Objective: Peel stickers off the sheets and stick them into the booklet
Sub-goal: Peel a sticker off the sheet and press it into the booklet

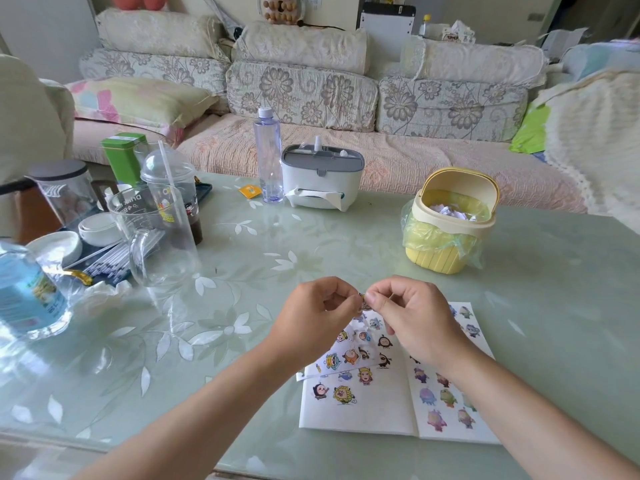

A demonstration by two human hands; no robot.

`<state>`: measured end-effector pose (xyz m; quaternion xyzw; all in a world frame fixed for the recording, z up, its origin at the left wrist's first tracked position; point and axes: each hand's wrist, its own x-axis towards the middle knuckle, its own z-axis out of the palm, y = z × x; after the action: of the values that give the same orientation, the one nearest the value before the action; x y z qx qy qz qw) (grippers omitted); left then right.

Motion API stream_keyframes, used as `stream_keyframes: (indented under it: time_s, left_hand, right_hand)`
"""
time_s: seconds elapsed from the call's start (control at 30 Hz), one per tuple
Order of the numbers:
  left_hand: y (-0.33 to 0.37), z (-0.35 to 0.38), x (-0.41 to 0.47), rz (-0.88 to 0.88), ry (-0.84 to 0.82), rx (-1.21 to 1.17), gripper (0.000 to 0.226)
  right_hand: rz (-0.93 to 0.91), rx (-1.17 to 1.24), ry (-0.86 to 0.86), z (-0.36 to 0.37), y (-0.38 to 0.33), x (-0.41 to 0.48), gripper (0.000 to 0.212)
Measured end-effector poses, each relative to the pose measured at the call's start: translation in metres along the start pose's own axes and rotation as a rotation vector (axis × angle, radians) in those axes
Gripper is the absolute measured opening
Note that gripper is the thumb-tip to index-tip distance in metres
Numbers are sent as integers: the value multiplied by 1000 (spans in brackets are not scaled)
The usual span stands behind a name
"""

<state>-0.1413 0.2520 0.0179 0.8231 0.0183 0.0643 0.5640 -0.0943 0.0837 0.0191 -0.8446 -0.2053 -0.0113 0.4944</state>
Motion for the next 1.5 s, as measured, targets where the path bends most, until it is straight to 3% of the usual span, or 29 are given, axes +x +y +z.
stream_keyframes:
  time_s: [0.13,0.3,0.53,0.87,1.4,1.5]
  left_hand:
    - [1,0,1,-40,5,-40,13]
    - [2,-5,3,-82,4,-94,15]
    - [1,-9,3,-67,-67,-74,16]
    - [0,-8,1,-65,-61,-58,15]
    - [6,-3,1,-73,-6,-59,14]
    - [2,-2,1,-25,100,30,8]
  right_hand:
    - [45,38,-33,2,-4,0,19]
    - [148,279,-113,-4,-4,2,17]
    - [111,206,-99,-6,-5,-1,10]
    - [30,1,-82,-3,-3,-3,16]
    - [-7,17,-47,3,-5,-5,22]
    - [17,48,4,4,-5,-5,22]
